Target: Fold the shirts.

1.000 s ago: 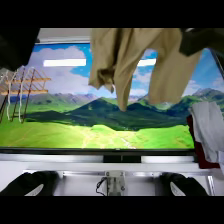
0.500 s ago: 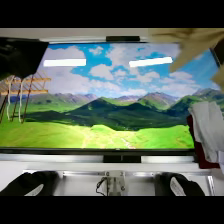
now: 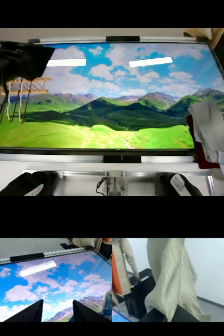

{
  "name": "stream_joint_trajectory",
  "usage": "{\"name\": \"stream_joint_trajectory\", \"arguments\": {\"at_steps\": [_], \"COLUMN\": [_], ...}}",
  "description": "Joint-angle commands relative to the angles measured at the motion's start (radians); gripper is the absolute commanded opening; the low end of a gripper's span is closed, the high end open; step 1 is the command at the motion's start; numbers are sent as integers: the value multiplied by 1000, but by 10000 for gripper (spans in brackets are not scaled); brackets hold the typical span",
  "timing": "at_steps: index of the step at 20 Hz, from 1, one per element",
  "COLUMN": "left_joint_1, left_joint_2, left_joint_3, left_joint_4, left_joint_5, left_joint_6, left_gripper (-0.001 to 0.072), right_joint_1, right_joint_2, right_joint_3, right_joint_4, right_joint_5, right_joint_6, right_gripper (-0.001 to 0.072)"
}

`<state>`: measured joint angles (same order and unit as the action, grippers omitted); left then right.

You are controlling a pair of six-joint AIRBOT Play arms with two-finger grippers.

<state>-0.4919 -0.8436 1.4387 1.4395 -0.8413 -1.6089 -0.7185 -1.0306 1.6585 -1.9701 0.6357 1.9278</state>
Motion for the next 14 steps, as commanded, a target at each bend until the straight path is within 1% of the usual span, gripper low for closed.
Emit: {"name": "stream_joint_trajectory", "arguments": {"at_steps": [1, 4, 5, 6, 9, 10, 13, 14], "left_joint_1": [-1, -1, -1, -1, -1, -1, -1, -1], "left_joint_2": [-3, -5, -5, -5, -5, -5, -5, -5], "left_joint_3": [0, 0, 0, 0, 0, 0, 0, 0], "left_joint_4": [0, 0, 0, 0, 0, 0, 0, 0], "left_joint_5": [-35, -61, -62, -61, -61, -61, -61, -61], "left_joint_6": [-8, -10, -22, -37, -47, -47, -46, -46], "left_gripper": [464, 465, 464, 464, 464, 464, 465, 464], "right_joint_1": [-53, -53, -53, -53, -54, -63, -115, -140], "right_joint_2": [-85, -174, -200, -220, -263, -275, -290, -290], "right_joint_3": [79, 176, 198, 205, 205, 205, 205, 205], "right_joint_4": [-2, 1, 1, 0, -5, -6, -6, -8], "right_joint_5": [-18, -14, -10, -10, -16, -24, -69, -86], "right_joint_6": [25, 27, 31, 32, 33, 41, 109, 110], "right_gripper": [53, 52, 52, 52, 52, 52, 52, 52]}}
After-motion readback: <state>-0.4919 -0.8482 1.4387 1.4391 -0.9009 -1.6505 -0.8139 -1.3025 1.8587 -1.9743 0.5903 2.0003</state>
